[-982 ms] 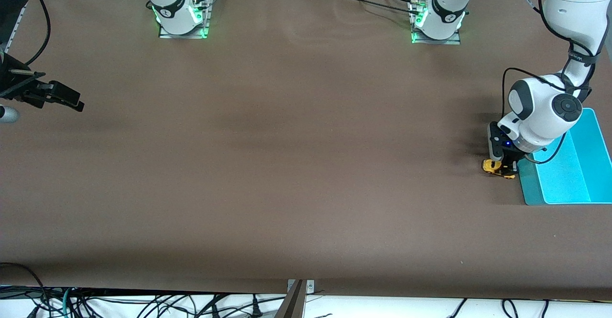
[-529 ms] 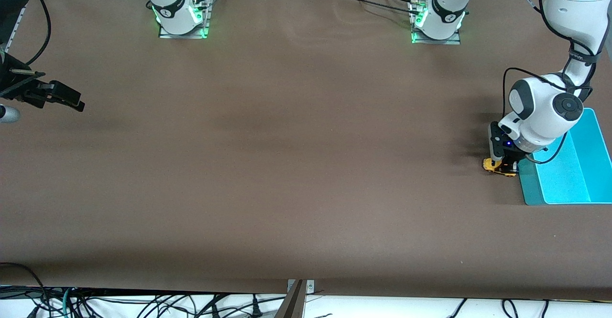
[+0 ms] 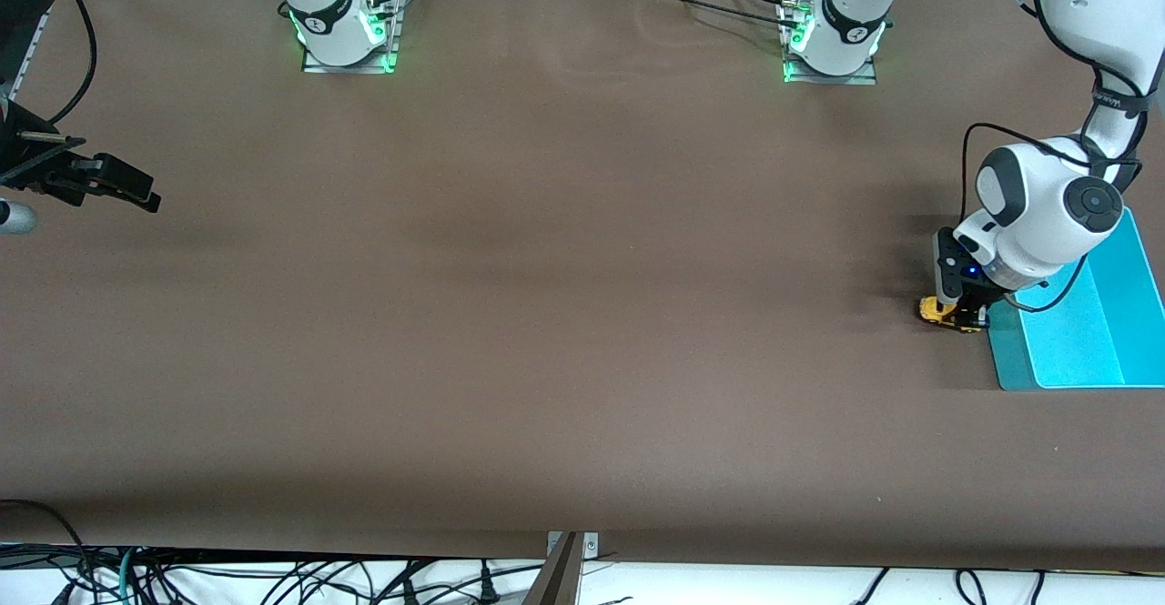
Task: Wind and store yellow beetle car
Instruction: 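Lift the car and carry it over the cyan bin with the left gripper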
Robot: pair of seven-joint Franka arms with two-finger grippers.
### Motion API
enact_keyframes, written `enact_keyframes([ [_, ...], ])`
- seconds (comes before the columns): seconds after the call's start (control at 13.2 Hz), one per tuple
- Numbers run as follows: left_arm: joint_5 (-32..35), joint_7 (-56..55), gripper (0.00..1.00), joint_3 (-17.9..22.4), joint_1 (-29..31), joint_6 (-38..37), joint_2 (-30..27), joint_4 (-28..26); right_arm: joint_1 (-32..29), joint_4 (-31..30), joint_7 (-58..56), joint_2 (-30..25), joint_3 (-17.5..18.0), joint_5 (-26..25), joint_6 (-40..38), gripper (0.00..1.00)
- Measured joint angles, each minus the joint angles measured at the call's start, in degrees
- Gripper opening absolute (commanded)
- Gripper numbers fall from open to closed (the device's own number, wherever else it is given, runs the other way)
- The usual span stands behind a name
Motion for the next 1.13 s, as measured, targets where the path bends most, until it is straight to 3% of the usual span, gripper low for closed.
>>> enact_keyframes([
  [0.38, -0.15, -0.17, 0.42, -1.40, 0.16, -14.32, -3.67, 5.75, 0.03, 0.00, 0.00, 0.00, 0.00, 0.02, -0.03, 1.00],
  [0.68, -0.14, 2.89, 0.42, -1.15, 4.01, -25.98, -5.63, 12.98, 0.04, 0.00, 0.00, 0.00, 0.00, 0.03, -0.05, 1.00],
  [1.13, -0.14, 12.33, 0.43, -0.98, 12.65, -27.41, -5.27, 15.55, 0.05, 0.00, 0.00, 0.00, 0.00, 0.04, -0.05, 1.00],
])
